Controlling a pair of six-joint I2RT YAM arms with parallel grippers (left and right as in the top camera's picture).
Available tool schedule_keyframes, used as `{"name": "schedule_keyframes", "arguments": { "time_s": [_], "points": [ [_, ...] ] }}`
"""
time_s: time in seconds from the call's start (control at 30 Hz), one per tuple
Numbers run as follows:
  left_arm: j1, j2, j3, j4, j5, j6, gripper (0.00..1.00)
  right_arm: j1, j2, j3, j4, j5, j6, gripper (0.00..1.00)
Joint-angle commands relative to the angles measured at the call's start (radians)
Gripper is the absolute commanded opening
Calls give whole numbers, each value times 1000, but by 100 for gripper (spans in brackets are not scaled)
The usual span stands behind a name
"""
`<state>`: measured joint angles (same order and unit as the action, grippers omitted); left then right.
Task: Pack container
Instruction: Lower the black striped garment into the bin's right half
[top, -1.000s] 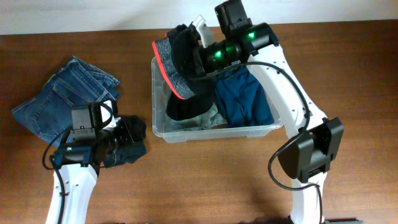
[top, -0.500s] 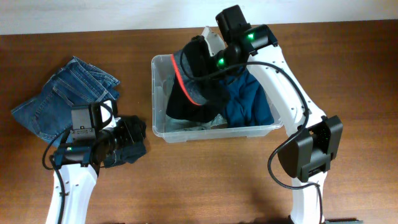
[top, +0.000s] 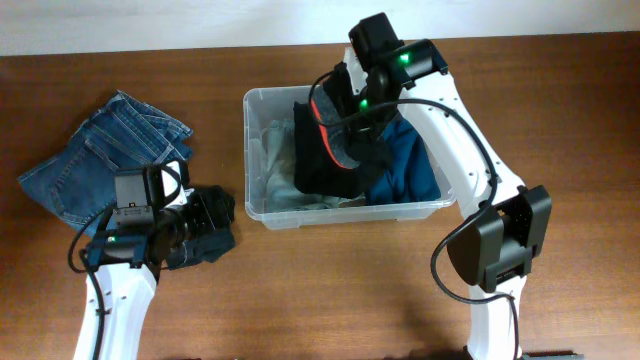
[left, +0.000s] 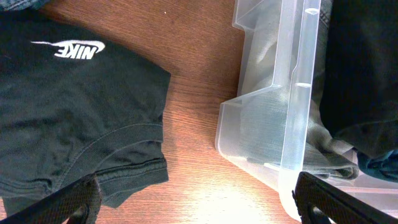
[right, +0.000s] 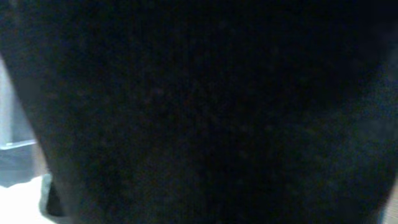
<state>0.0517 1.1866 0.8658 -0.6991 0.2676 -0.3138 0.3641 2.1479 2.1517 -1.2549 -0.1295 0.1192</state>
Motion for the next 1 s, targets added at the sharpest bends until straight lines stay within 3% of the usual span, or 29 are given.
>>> {"name": "schedule_keyframes", "arguments": {
  "time_s": [0.0,0.13,0.37,0.57,0.67,0.73,0.8,0.97],
  "points": [
    [-3,-2,4,2,-6,16,99,-31,3,-8,-12,63,-6,5],
    [-3,-2,4,2,-6,16,99,-57,3,-24,-18,63,24,13],
    [-3,-2,4,2,-6,16,99,-76,3,-112,2,79,28,17],
    [-3,-2,4,2,-6,16,99,-77,3,-160,-3,329,107,18],
    [-3,-2,4,2,-6,16,99,-77,3,-165,-2,325,107,39],
    [-3,-2,4,2,-6,16,99,-77,3,-165,-2,324,107,65],
    [-3,-2,4,1,-6,16,99,-77,3,-165,3,324,107,83],
    [-3,-2,4,2,-6,16,99,-80,0,-156,31,325,98,86]
  ]
}}
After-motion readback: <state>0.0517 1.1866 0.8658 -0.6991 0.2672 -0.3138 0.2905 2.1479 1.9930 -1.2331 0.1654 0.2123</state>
